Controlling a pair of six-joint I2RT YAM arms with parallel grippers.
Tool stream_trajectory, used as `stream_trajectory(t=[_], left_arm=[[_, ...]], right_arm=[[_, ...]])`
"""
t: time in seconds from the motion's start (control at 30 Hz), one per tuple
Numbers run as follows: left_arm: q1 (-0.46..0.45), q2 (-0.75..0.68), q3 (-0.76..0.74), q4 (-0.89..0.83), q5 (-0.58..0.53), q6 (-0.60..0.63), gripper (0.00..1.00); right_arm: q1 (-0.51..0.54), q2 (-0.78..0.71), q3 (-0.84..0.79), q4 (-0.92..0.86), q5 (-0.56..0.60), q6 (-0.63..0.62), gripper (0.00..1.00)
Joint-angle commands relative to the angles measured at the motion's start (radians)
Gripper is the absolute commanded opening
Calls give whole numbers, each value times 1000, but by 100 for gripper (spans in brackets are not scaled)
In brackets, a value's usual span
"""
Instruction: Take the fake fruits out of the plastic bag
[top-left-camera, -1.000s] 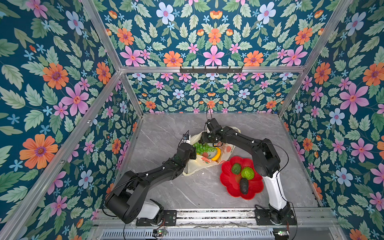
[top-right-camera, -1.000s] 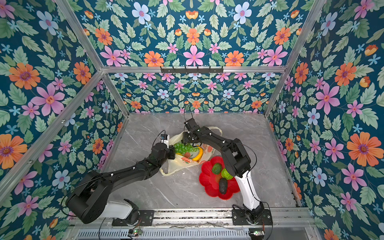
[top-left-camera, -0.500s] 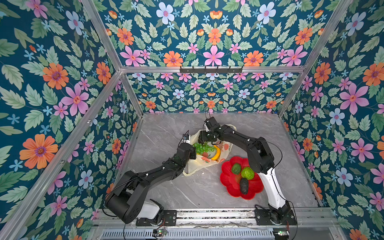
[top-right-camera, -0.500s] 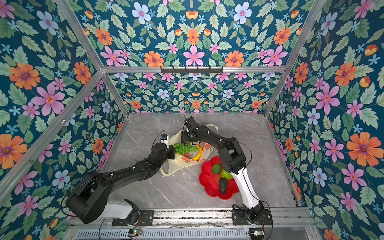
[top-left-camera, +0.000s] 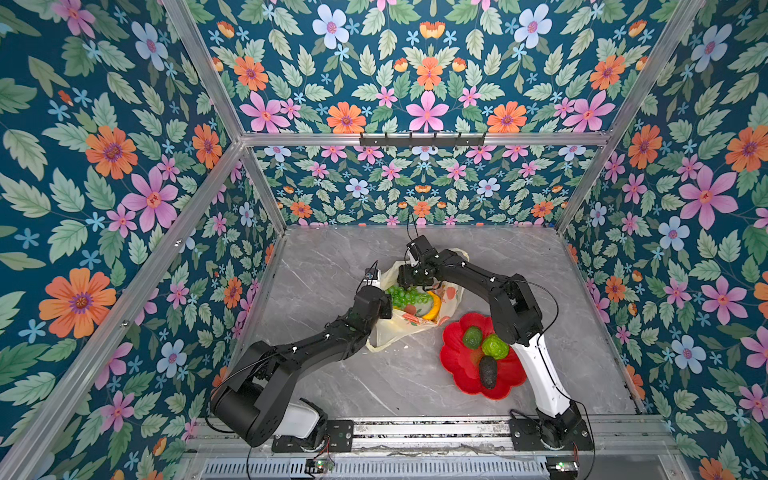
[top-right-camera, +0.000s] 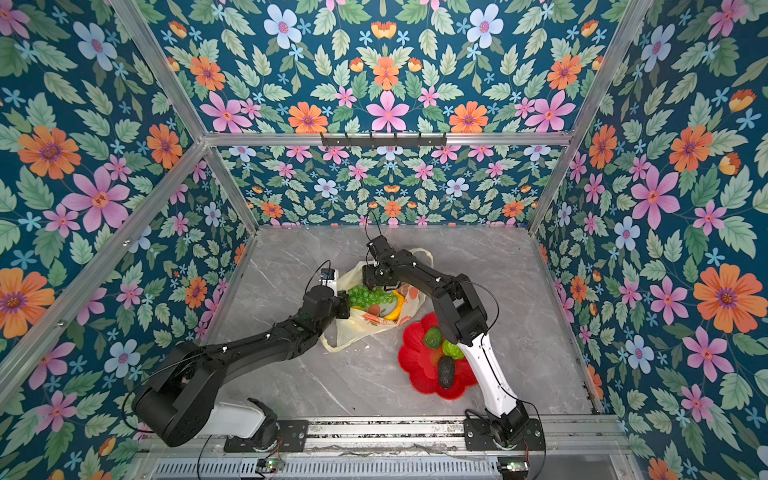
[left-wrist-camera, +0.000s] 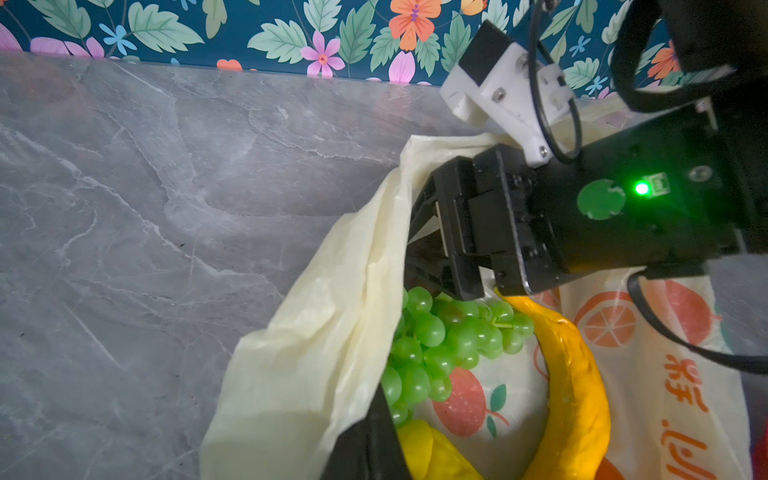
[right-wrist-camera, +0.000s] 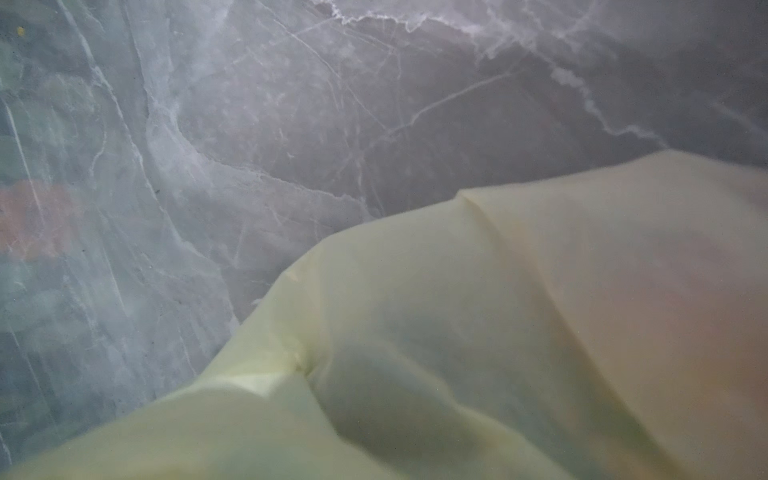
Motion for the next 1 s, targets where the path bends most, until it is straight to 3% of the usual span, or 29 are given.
stream_trajectory(t=[0.0, 0.3, 0.47, 0.97], left_arm=[[0, 1, 5, 10, -5, 7, 0], [0, 1, 8, 6, -6, 9, 0], [0, 3, 8, 6, -9, 9, 0], [0, 5, 11, -2, -19, 11, 0]], right_arm=[[-3, -19, -19, -6, 31, 18, 71], [-3, 9, -6, -6, 10, 23, 72], [-3, 7, 0, -14, 1, 20, 62], [-4, -125, -80, -87, -2, -33, 57]])
